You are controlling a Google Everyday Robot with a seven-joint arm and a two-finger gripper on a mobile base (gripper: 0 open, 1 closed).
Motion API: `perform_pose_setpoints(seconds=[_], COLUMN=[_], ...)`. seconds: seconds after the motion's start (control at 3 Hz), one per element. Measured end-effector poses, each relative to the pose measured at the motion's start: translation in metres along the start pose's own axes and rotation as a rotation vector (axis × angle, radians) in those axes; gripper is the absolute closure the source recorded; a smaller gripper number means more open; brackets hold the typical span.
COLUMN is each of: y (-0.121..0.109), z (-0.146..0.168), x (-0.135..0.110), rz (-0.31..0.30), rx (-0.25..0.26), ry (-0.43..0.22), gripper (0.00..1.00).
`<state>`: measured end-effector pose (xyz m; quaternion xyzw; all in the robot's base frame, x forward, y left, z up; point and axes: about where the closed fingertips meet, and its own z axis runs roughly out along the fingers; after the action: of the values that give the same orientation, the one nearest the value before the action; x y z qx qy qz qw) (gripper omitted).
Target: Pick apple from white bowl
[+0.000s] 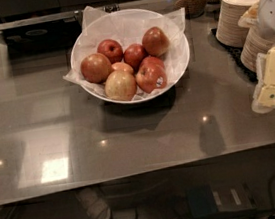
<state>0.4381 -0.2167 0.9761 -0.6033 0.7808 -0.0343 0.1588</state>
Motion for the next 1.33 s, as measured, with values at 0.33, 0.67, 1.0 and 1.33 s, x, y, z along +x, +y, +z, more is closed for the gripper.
perform_pose_setpoints(seconds=[0.33, 0.67, 1.0, 1.33], y=[0.000, -0.003, -0.013, -0.019], z=[0.000, 0.002, 0.004, 0.003], x=[0.000, -0.009, -0.038, -0.069], rz=[0.000, -0.008, -0.056, -0.096], rx=[0.000, 0.011, 0.040, 0.044], ry=[0.000, -0.035, -0.102, -0.179], gripper=[0.00, 0.00, 0.00, 0.00])
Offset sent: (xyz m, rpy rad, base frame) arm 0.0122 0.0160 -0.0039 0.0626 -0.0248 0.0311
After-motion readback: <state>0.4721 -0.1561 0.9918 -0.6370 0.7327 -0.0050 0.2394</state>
